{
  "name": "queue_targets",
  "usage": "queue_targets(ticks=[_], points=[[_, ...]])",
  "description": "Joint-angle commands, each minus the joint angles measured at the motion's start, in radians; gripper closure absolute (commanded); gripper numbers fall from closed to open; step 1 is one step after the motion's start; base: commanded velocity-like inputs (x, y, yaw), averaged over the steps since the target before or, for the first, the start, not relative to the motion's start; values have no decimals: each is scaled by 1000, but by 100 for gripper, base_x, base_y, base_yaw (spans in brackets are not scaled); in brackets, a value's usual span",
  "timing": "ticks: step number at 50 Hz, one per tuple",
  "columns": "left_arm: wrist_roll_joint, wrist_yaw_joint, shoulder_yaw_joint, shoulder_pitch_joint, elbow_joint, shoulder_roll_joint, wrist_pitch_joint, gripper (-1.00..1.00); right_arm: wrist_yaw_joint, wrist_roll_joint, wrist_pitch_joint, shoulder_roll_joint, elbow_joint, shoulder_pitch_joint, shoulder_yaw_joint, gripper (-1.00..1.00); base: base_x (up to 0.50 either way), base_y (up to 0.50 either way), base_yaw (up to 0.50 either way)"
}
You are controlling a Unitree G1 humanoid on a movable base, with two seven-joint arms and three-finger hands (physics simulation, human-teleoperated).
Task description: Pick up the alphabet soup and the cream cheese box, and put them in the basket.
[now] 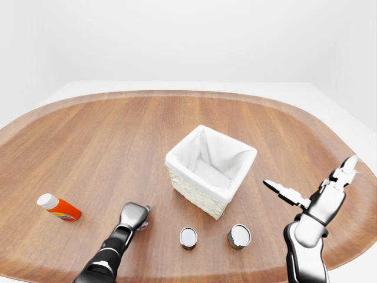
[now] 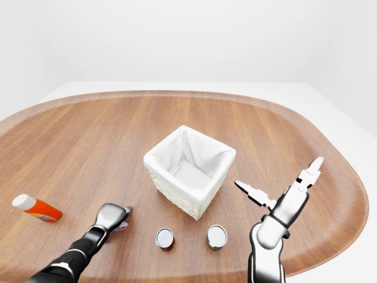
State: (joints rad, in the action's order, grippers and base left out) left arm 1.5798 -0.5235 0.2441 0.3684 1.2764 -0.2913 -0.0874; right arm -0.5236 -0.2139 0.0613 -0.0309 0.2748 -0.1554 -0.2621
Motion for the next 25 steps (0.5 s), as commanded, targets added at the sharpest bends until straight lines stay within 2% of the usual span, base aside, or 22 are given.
queue_targets(ticks=[1,7,17,25], points=[[-3,0,-17,-104,67,-26,0,100,0,0,3,0,-3,0,0,-100,1,0,0],[-17,0,-18,-106,52,-32,0,100,0,0,-6,-1,9,-1,1,-100,0,0,0],[-44,0,-33,-117,-15,-61,0,100,0,0,8,1,-6,-1,0,-100,0,0,0],[-59,0,-55,-144,-104,-85,0,100,0,-5,-2,1,-2,1,4,-100,0,0,0]])
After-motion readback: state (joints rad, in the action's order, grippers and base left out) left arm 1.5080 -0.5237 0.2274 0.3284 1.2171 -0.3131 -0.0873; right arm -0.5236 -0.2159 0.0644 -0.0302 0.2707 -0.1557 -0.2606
